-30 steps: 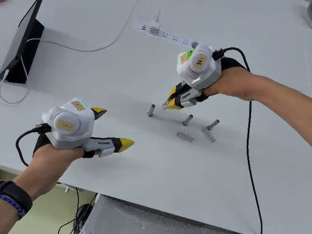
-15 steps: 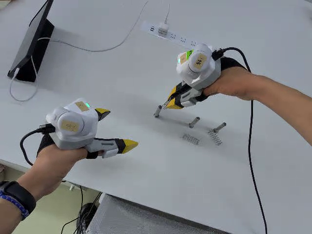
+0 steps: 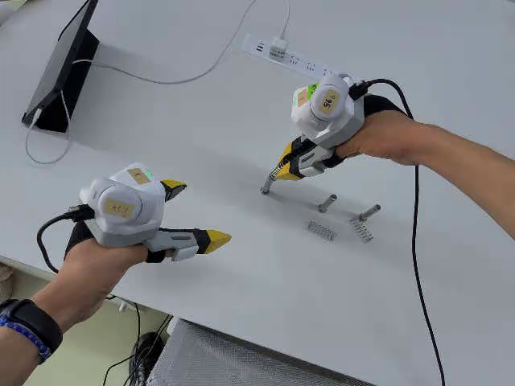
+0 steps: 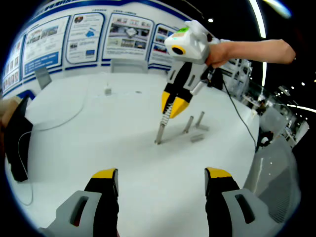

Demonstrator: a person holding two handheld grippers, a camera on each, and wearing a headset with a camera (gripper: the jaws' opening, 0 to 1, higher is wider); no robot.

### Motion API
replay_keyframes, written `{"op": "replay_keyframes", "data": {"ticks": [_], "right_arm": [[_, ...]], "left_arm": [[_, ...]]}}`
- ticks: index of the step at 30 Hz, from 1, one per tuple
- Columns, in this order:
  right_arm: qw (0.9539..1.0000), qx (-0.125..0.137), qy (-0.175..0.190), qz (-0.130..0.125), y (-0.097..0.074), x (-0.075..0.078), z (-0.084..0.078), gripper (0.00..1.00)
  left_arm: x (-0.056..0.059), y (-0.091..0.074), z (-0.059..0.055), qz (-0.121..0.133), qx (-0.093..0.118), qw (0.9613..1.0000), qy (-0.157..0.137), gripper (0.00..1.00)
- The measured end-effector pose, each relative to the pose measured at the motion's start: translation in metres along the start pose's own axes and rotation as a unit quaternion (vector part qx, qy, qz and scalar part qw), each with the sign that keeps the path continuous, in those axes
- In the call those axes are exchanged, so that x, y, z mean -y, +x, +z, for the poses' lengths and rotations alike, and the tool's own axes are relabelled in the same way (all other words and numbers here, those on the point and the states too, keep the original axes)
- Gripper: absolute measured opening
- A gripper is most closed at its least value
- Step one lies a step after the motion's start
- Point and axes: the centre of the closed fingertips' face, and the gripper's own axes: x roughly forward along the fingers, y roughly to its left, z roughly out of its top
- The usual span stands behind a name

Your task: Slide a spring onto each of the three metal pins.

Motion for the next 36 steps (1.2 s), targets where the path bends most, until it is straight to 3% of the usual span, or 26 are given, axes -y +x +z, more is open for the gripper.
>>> {"op": "replay_keyframes", "data": {"ticks": [36], "right_arm": [[0.9997,-0.023,-0.01,0.007,0.027,-0.004,-0.006,0.13]], "left_arm": [[-0.004,-0.005,-0.008,0.002,0.0,0.9999,-0.012,0.71]]}}
